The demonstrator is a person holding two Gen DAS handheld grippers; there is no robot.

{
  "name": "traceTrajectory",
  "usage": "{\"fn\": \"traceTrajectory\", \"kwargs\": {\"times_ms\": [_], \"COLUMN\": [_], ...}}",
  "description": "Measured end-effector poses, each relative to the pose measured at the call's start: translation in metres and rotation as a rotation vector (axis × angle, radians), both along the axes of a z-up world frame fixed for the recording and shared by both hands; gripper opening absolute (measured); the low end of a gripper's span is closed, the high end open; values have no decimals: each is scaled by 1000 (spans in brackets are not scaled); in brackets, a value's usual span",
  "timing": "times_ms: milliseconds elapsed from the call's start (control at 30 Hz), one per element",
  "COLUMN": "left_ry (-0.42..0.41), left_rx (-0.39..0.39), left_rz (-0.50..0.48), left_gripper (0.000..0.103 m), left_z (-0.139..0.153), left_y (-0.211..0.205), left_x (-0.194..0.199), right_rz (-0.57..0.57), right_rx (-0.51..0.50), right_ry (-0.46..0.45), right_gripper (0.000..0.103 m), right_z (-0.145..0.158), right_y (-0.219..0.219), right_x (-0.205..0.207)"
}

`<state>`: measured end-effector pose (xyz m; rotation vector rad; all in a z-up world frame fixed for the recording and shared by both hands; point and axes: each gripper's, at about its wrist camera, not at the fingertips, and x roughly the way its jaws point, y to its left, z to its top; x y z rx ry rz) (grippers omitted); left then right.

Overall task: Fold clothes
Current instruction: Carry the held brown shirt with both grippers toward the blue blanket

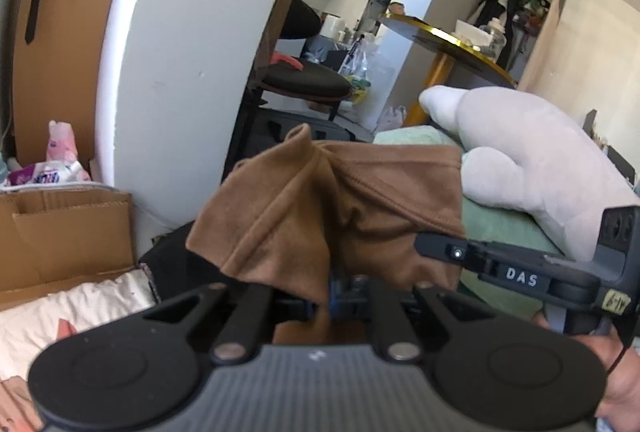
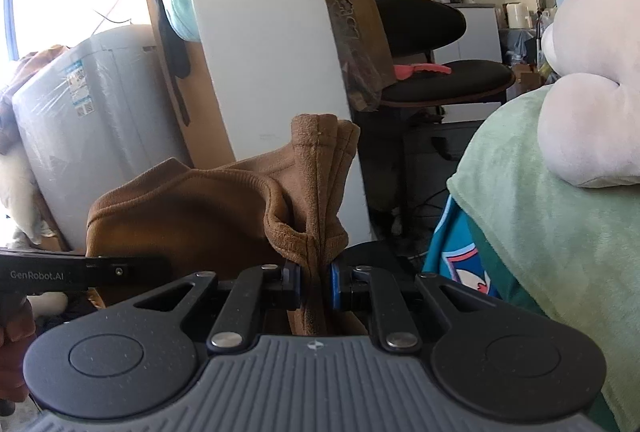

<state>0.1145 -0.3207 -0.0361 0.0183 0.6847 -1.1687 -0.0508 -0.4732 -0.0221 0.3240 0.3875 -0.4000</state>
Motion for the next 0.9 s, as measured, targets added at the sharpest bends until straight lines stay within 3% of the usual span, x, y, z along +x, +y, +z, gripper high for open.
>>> {"fn": "traceTrajectory", "kwargs": {"times_ms": [200,600,900], "left_ry": [-35,8,12], "left_rx": [19,55,28], "left_rz": [-39,-35,-51], "left_gripper": [8,8,8], "left_z": [-14,-38,-45], "left_y": [-6,-15,-19], "left_x": [-11,-7,-9], "right_rz": [-24,-37,-56], "right_rx": [23,17,-4], "right_ry": [-19,-42,-48], "right_gripper": [13,13,13], "right_z": [-19,-44,-52], "right_y": [-9,-24,-30], "right_x": [1,-6,-14]}}
